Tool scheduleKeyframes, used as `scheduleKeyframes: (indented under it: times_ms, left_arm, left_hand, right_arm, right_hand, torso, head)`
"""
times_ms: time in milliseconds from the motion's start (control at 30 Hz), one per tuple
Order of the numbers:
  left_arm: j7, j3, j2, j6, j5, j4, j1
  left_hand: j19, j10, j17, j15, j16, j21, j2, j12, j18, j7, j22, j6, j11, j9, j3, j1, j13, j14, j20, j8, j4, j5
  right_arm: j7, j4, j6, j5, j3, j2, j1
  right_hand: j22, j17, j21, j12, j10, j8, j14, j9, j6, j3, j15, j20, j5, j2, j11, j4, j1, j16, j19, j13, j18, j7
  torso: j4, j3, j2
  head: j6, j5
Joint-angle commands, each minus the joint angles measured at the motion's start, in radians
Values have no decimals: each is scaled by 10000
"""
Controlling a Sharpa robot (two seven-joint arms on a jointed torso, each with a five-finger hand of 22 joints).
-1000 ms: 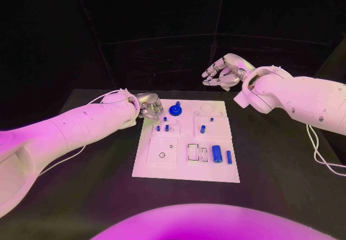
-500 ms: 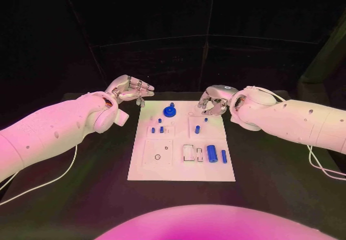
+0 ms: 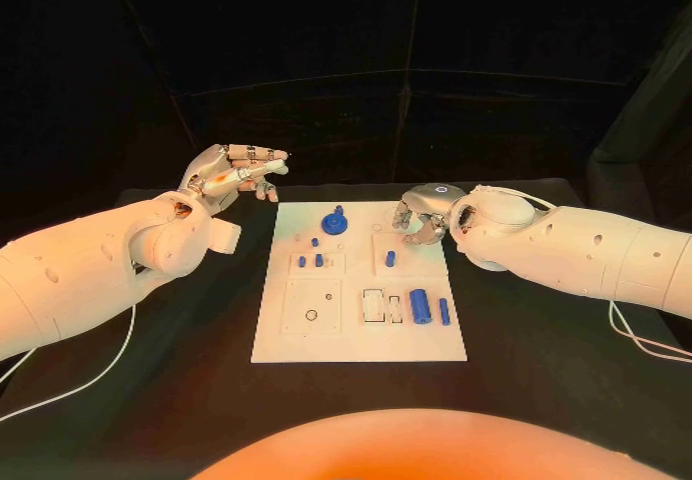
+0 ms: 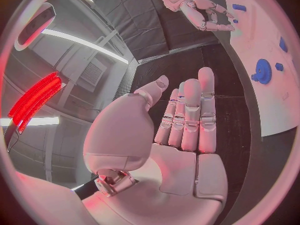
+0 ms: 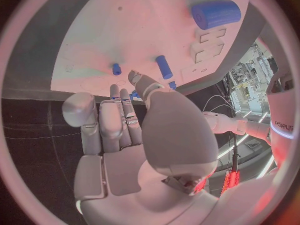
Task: Assemble the parts on the task board
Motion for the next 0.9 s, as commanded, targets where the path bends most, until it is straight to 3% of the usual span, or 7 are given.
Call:
scheduleKeyframes:
  times_ms: [33,333,467,600,900]
  left_arm:
    - [469,3,-77,206,524,130,10]
    - [469,-3,-192,164,534,268,-4]
    - [430,-5,-282,125,535,313,-7]
    - [405,-6,-332,94,536,322,-8]
    - [382,-8,-353,108,536,315,-9]
  left_hand:
    - [6,-76,-18,9,-26,-40,57,56,84,13,-16,-3,16,-6,-58,31,12,-61,-1,40,16,39]
    - [25,-99,-43,7,-23,-65,87,112,84,23,-42,0,19,-7,-76,85,24,-64,-4,59,-2,39]
    - [37,-123,-61,9,-20,-83,117,146,83,31,-59,-6,25,-10,-88,103,30,-67,-5,67,1,39]
    - [37,-123,-61,9,-20,-83,117,146,83,31,-59,-6,25,-10,-88,103,30,-67,-5,67,1,39]
    - [49,-159,-84,13,-20,-105,149,186,81,36,-81,-22,29,-14,-101,129,36,-73,-4,73,1,40]
  right_arm:
    - [-114,24,237,-365,7,-16,8]
    - [-131,-122,500,-360,7,30,-53]
    - [-150,-138,523,-327,8,9,-76]
    - [-147,-161,616,-304,8,10,-85]
    - [-159,-209,918,-293,8,23,-91]
  right_hand:
    - [4,0,-5,-39,9,-40,339,11,8,40,77,60,-53,-84,97,-19,-20,0,0,-25,-67,81]
    - [81,55,57,-51,152,-37,359,32,172,158,90,90,36,29,108,-48,-4,78,46,-171,-75,110]
    - [105,33,84,-102,253,-63,363,32,281,458,85,97,-212,283,96,-37,27,92,64,-331,-78,94]
    - [211,-8,168,-109,485,-35,375,53,495,827,60,83,-384,447,59,-90,79,104,112,-461,-94,72]
    - [380,40,303,-178,814,-17,402,68,767,1229,14,42,-433,479,2,-190,20,219,188,-591,-123,36]
  torso:
    - [-12,15,-1]
    - [-2,11,-2]
    - [4,20,27]
    - [3,22,40]
    - [-6,16,26]
  head:
    - [-4,24]
    - [-7,11]
    - [33,2]
    - [-25,39]
    - [-87,22]
